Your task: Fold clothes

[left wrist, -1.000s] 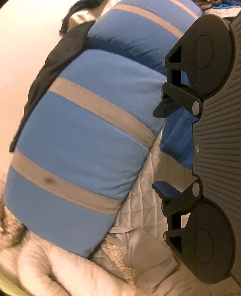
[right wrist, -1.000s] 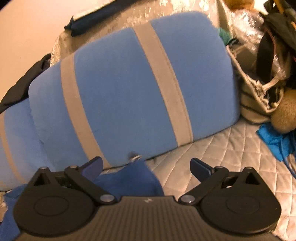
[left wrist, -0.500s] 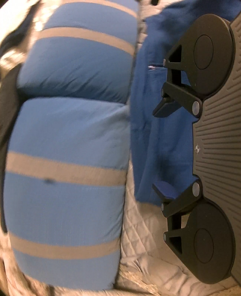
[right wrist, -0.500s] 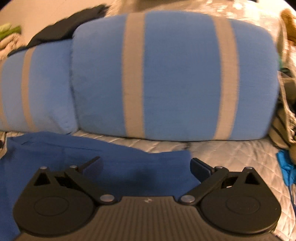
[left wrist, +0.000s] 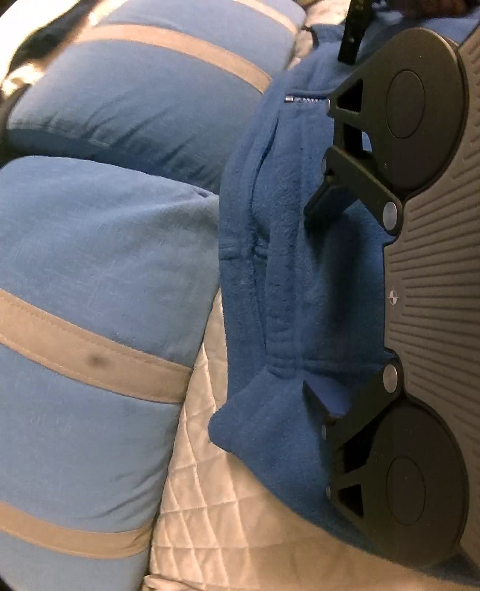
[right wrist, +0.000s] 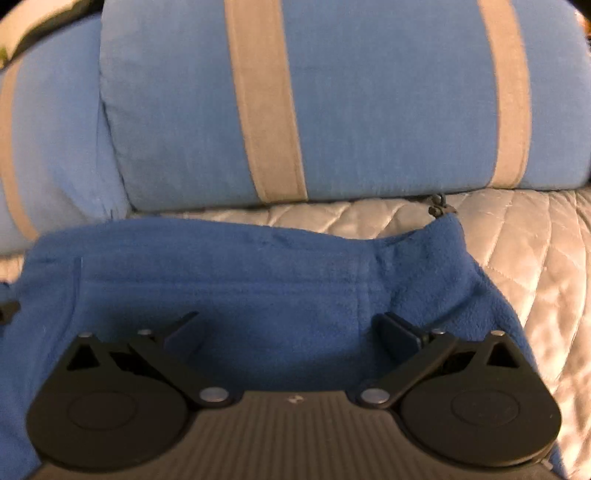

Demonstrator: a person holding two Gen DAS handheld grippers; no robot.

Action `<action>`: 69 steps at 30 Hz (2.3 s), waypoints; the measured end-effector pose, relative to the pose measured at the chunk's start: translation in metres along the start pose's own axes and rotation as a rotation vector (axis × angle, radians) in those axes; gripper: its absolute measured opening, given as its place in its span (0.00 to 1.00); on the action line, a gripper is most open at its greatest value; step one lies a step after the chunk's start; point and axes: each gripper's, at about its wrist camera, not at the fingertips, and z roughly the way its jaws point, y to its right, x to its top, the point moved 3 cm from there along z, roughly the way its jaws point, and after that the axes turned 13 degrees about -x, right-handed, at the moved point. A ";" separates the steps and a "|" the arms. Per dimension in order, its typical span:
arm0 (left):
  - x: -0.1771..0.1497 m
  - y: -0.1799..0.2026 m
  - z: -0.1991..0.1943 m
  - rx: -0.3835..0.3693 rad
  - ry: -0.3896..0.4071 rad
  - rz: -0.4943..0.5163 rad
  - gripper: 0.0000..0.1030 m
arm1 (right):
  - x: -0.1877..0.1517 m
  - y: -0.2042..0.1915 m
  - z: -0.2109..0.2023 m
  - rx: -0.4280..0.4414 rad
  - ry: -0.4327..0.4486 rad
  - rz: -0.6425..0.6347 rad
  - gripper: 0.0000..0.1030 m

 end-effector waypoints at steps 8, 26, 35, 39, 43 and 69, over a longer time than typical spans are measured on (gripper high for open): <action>0.000 0.008 0.002 0.047 0.003 0.042 0.95 | -0.002 -0.004 -0.007 -0.034 0.025 -0.036 1.00; -0.026 0.010 -0.031 0.170 -0.145 0.230 1.00 | -0.002 -0.006 -0.003 -0.031 0.026 -0.031 1.00; -0.032 0.013 -0.024 0.193 -0.086 0.285 1.00 | 0.010 0.016 -0.014 0.047 -0.003 0.092 1.00; -0.031 0.012 -0.028 0.193 -0.085 0.285 1.00 | 0.019 0.042 -0.044 -0.018 -0.021 0.173 1.00; -0.030 0.011 -0.027 0.191 -0.083 0.284 1.00 | 0.002 0.063 -0.059 -0.057 -0.053 0.152 1.00; -0.024 0.010 -0.032 0.165 -0.130 0.244 1.00 | -0.026 0.060 -0.040 -0.065 -0.051 0.044 1.00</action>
